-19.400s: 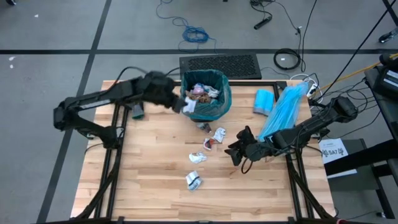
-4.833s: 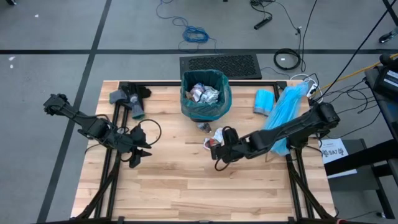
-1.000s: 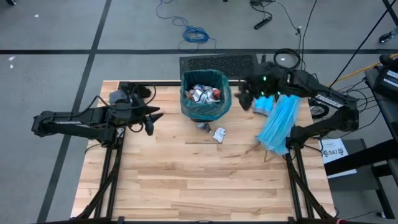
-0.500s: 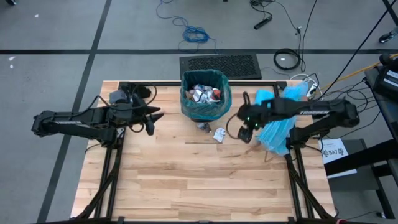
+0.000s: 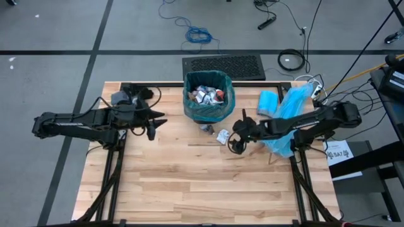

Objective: Place trash/remove bag and relplace
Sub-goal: Put the white paper into the trash bin

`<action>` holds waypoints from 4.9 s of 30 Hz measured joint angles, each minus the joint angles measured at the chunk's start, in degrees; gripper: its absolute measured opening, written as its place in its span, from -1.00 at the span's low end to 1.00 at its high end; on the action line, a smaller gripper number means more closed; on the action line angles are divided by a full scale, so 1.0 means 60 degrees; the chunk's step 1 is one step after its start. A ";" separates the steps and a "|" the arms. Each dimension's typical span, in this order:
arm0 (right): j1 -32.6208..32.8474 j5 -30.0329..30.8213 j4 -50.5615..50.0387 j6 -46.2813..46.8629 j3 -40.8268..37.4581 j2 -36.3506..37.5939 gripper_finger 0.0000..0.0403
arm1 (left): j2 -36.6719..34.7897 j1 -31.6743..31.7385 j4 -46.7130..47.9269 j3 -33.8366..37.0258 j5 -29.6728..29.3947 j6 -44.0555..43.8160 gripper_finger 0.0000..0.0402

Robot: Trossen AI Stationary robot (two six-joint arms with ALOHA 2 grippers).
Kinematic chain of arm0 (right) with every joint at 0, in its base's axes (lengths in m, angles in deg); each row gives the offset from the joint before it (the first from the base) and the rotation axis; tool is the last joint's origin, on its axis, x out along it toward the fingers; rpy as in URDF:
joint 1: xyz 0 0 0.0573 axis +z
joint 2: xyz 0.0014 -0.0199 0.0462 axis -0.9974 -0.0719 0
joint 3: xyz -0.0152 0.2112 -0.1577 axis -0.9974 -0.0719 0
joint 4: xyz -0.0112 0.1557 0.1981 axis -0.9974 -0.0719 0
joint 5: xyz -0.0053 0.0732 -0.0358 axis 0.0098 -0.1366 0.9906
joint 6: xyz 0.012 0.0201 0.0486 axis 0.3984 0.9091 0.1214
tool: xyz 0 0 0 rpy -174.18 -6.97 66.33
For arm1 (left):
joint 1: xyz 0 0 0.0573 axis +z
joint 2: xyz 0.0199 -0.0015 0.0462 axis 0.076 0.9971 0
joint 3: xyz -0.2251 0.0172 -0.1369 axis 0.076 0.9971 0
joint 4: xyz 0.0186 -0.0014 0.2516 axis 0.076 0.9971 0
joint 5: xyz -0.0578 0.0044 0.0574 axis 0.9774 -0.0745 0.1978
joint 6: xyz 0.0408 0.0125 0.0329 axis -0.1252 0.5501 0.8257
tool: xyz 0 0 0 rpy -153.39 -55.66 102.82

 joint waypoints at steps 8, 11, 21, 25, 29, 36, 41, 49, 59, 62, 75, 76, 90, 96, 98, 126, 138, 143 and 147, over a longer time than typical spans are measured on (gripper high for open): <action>-0.0006 0.0530 0.2721 -0.1645 -0.0376 -0.1751 0.56 | 0.0000 -0.0003 0.0004 0.0000 0.0271 -0.0015 -0.19; -0.0023 0.0987 0.3653 -0.1917 -0.0373 -0.2597 0.56 | 0.0000 -0.0001 0.0037 0.0000 0.0283 -0.0273 -0.19; 0.0242 0.1371 0.4891 -0.0204 -0.0271 -0.4676 0.06 | 0.0000 -0.0023 0.0058 0.0000 0.0478 -0.0321 -0.19; 0.0607 0.0616 0.4534 0.0717 -0.0321 -0.4193 -0.61 | 0.0000 -0.0023 0.0051 0.0000 0.0481 -0.0206 -0.19; 0.0788 -0.0328 0.3622 0.1021 -0.0406 -0.3044 -0.92 | 0.0000 -0.0023 0.0074 0.0000 0.0481 -0.0166 -0.19; 0.0812 -0.0368 -0.1702 0.1393 0.0868 -0.0350 -0.98 | -0.0003 -0.0019 0.0085 0.0000 0.0467 -0.0108 -0.19; 0.0778 0.0948 -0.5572 0.0130 0.3379 0.0715 -0.99 | -0.0001 -0.0019 0.0084 0.0000 0.0440 0.0606 -0.19; -0.0227 0.2708 -0.7296 -0.1676 0.7382 0.0427 -1.00 | 0.0000 -0.0019 0.0080 0.0000 0.0379 0.0557 -0.19; -0.1814 0.2607 -0.3375 -0.4093 0.7980 -0.1184 -0.93 | 0.0000 -0.0019 0.0018 0.0000 0.0386 0.0528 -0.19; -0.2147 0.2520 -0.1881 -0.4676 0.7980 -0.1839 -0.84 | 0.0000 -0.0019 0.0023 0.0000 0.0394 0.0532 -0.19; -0.3158 0.0653 -0.0603 -0.3770 0.7980 -0.2881 0.05 | 0.0000 -0.0019 0.0047 0.0000 0.0467 0.0284 -0.19; -0.3155 0.0658 -0.0607 -0.3838 0.7980 -0.2840 0.10 | 0.0000 -0.0019 0.0051 0.0000 0.0467 0.0280 -0.19; -0.2355 0.0382 -0.4114 -0.1586 0.7986 -0.0867 0.25 | 0.0000 -0.0019 0.0073 0.0000 0.0463 0.0364 -0.19; -0.0756 0.1112 -0.6610 0.0822 0.7947 -0.0684 0.21 | 0.0000 -0.0019 0.0084 0.0000 0.0460 0.0672 -0.19; -0.0015 0.1801 -0.6737 0.1771 0.7681 -0.0702 0.20 | 0.0000 -0.0019 0.0085 0.0000 0.0457 0.1115 -0.19; 0.3610 0.5086 -0.0254 0.6673 0.3336 -0.5556 0.20 | 0.0000 0.0542 0.2657 0.0000 0.0241 0.1610 -0.19; 0.2493 0.7143 0.2902 0.5219 0.3373 -0.7667 0.20 | -0.0004 0.0542 0.3118 0.0000 0.0624 0.1563 -0.19; 0.1960 0.7350 0.4791 0.3536 0.3365 -0.8382 0.20 | 0.0121 0.0542 0.3108 0.0000 0.0700 0.1569 -0.19; 0.1582 0.7598 0.5813 0.2956 0.3372 -0.8812 0.20 | 0.0131 0.0542 0.3111 0.0000 0.0703 0.1574 -0.19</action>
